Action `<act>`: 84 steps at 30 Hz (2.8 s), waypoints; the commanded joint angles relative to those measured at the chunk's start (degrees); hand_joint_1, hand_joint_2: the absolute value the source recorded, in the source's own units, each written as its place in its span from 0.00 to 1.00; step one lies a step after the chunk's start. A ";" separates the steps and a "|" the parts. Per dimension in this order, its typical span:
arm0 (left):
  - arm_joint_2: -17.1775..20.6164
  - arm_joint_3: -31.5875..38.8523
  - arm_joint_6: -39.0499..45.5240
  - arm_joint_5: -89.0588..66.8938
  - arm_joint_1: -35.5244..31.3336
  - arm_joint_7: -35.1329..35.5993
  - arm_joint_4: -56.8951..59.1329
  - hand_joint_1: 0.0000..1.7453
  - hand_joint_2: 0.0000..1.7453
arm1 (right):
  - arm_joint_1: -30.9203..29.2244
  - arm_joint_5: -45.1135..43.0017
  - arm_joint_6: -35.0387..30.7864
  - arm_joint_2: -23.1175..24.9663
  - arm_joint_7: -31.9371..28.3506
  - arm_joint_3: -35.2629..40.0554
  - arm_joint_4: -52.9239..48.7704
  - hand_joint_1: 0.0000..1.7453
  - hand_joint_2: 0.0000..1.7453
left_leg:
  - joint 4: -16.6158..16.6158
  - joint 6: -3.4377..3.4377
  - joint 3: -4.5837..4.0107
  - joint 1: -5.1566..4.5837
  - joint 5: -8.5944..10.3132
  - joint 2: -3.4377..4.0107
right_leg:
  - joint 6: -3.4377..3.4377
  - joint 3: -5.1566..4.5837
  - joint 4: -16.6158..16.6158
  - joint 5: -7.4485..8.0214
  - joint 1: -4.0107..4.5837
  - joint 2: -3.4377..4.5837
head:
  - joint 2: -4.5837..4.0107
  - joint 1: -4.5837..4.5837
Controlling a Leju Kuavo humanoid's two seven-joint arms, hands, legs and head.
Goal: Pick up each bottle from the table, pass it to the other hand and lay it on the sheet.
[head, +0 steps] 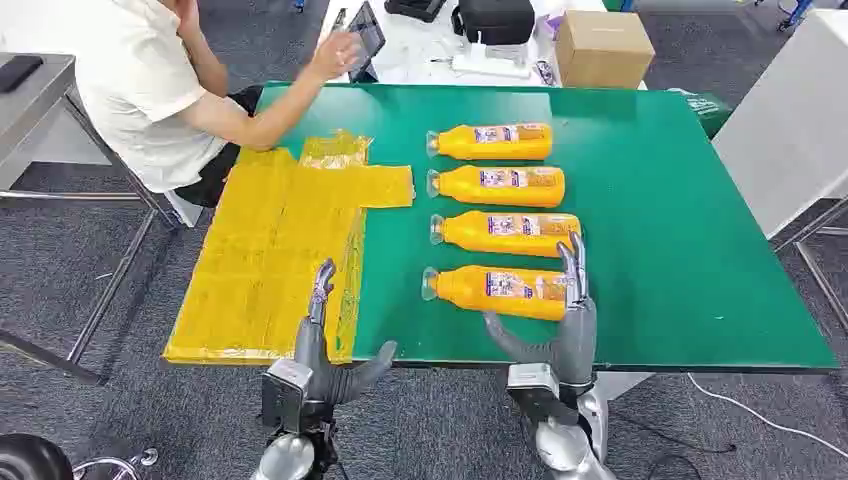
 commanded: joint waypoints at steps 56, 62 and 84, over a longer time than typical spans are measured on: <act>-1.00 -1.69 2.07 -3.62 -3.55 7.97 5.36 0.00 1.00 | -20.49 39.16 12.75 -8.46 36.13 -1.40 38.80 0.00 1.00 | -0.12 0.19 0.54 0.04 -0.10 0.13 | -0.38 0.59 -0.22 -0.03 0.15 -0.07 | 0.00 0.00; -1.00 -1.69 2.07 -3.62 -3.55 7.97 5.36 0.00 1.00 | -20.49 39.16 12.75 -8.46 36.13 -1.40 38.80 0.00 1.00 | -0.03 0.07 0.19 0.00 -0.03 0.06 | -0.15 0.20 -0.05 -0.01 0.04 -0.01 | 0.00 0.00; -0.70 -3.27 -5.53 -0.91 -4.71 11.54 2.99 0.00 1.00 | -25.84 37.61 23.35 -12.63 38.57 1.17 44.15 1.00 1.00 | 0.02 0.08 0.14 -0.03 0.01 0.05 | -0.09 0.14 -0.01 0.02 0.01 -0.01 | 0.00 0.00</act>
